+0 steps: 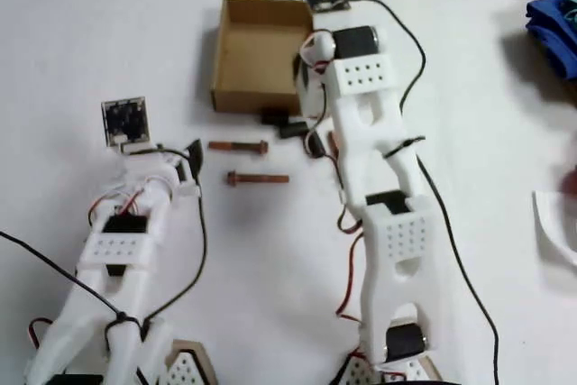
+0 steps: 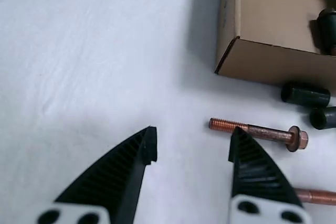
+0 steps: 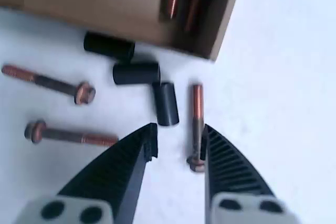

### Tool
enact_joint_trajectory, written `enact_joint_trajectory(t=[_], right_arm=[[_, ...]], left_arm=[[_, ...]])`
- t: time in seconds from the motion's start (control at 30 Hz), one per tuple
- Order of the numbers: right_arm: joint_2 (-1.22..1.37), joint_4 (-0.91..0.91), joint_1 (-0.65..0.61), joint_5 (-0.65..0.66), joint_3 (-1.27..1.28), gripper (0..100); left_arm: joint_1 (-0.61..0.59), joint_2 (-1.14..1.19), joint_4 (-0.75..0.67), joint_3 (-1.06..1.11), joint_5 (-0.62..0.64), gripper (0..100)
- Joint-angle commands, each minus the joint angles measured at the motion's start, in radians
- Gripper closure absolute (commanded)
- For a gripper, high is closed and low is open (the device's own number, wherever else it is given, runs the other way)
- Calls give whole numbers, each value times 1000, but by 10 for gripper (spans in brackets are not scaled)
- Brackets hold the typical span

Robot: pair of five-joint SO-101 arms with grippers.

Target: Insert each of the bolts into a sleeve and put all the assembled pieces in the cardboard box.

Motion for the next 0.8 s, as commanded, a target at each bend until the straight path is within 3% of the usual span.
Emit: enact_joint_trajectory(t=[0.0, 0.1, 0.33, 0.77], right_arm=[[-96, 24, -2, 2, 87, 879], [-71, 22, -12, 14, 141, 866], [94, -24, -44, 196, 118, 755], [282, -31, -50, 196, -161, 755]], left_arm=[[-8, -32, -18, -8, 2, 762], [-8, -32, -18, -8, 2, 762], [-3, -32, -18, -8, 2, 762], [-2, -32, -17, -8, 2, 762]])
